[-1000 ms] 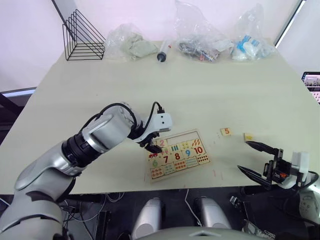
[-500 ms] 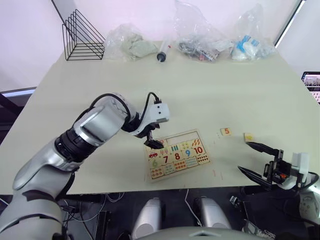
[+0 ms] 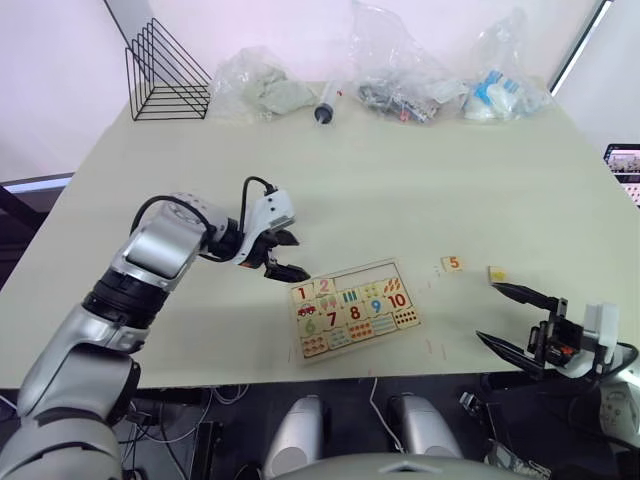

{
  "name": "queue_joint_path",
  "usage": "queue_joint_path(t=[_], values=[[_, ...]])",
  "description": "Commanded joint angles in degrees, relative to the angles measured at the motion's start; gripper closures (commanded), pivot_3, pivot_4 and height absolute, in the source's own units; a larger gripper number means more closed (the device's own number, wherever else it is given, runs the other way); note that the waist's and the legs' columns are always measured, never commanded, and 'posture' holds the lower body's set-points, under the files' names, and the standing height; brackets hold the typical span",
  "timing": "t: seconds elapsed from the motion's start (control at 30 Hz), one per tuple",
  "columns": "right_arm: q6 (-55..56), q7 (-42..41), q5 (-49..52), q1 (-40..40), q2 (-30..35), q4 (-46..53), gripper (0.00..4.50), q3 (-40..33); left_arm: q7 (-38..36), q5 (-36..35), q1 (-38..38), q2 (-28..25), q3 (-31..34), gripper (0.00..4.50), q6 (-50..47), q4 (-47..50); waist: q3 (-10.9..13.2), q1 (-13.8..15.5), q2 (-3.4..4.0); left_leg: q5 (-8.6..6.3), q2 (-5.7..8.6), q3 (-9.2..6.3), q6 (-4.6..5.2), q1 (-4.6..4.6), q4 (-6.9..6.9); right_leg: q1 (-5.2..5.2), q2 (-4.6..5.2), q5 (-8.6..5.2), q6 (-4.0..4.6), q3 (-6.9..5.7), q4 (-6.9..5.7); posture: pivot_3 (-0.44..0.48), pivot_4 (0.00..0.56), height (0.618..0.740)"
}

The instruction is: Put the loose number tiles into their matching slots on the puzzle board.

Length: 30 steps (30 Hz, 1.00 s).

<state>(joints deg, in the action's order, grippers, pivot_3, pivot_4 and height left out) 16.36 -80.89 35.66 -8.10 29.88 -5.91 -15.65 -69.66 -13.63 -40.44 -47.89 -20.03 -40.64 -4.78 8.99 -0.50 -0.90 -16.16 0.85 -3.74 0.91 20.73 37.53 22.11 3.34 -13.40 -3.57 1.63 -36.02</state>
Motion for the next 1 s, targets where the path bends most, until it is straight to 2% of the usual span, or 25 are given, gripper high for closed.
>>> queue_joint_path(t=[0.03,0.13,0.17,0.23,0.27,0.37,0.47,1.0], values=[[-0.10,0.00,0.75,0.04,0.85,1.26,0.00,-0.92,0.92,-0.93,1.76,1.78,5.43,0.04,7.43,-2.31,0.00,-0.03,0.00,0.00,0.00,-0.01,0.00,-0.01,0.00,0.00,0.01,0.00,0.00,0.02,0.00,0.000,0.150,0.740],[-0.36,0.21,0.82,0.02,1.05,1.53,0.00,-0.95,-2.47,-2.92,3.72,3.43,8.06,0.04,13.87,-4.37,-0.01,-0.07,-0.01,0.00,0.00,-0.01,0.00,0.00,0.00,0.00,0.01,0.01,0.00,0.01,-0.01,0.000,0.150,0.740],[-0.50,0.28,0.84,-0.04,1.14,1.68,0.00,-0.96,-3.29,-3.16,4.42,3.34,8.34,0.55,14.66,-4.25,-0.01,-0.11,-0.01,0.00,0.00,-0.01,0.00,-0.01,0.00,0.00,0.01,0.01,0.00,0.01,-0.01,0.000,0.150,0.740],[-0.75,0.28,0.93,-0.11,1.37,1.74,0.00,-1.09,-4.82,-3.26,5.30,3.14,8.35,1.21,15.44,-4.07,-0.01,-0.14,0.00,0.00,-0.01,0.00,0.00,-0.02,0.00,0.00,0.01,0.01,0.00,0.01,-0.01,0.000,0.150,0.740],[-0.90,0.32,0.92,-0.14,1.53,1.63,0.00,-1.21,-5.84,-3.42,5.88,3.07,8.21,1.86,15.97,-4.05,-0.01,-0.14,0.00,0.00,0.00,0.01,0.00,-0.01,0.00,0.00,0.01,0.01,0.00,0.01,-0.02,0.000,0.150,0.740],[-1.06,0.47,0.73,-0.14,1.79,1.21,0.00,-1.45,-9.48,0.19,7.11,1.91,5.83,3.17,23.76,-7.14,-0.01,-0.18,0.01,0.00,0.00,0.05,0.00,-0.02,0.00,0.00,0.01,0.01,0.00,0.01,-0.02,0.000,0.150,0.740],[-1.16,0.73,0.69,-0.30,1.80,1.41,0.00,-1.38,-10.97,-0.06,7.25,3.37,6.57,4.47,26.83,-9.30,-0.01,-0.09,0.01,0.00,0.01,0.14,0.00,-0.02,0.00,0.00,0.00,0.01,0.01,-0.01,-0.02,0.000,0.150,0.740],[-1.31,2.10,0.79,-1.26,1.80,3.03,0.00,-1.29,-12.22,3.50,5.58,7.24,6.14,4.47,30.82,-13.69,-0.02,-0.15,0.00,0.00,0.02,0.15,0.00,-0.03,0.03,-0.01,0.00,0.02,-0.01,-0.02,-0.11,0.000,0.150,0.740]])
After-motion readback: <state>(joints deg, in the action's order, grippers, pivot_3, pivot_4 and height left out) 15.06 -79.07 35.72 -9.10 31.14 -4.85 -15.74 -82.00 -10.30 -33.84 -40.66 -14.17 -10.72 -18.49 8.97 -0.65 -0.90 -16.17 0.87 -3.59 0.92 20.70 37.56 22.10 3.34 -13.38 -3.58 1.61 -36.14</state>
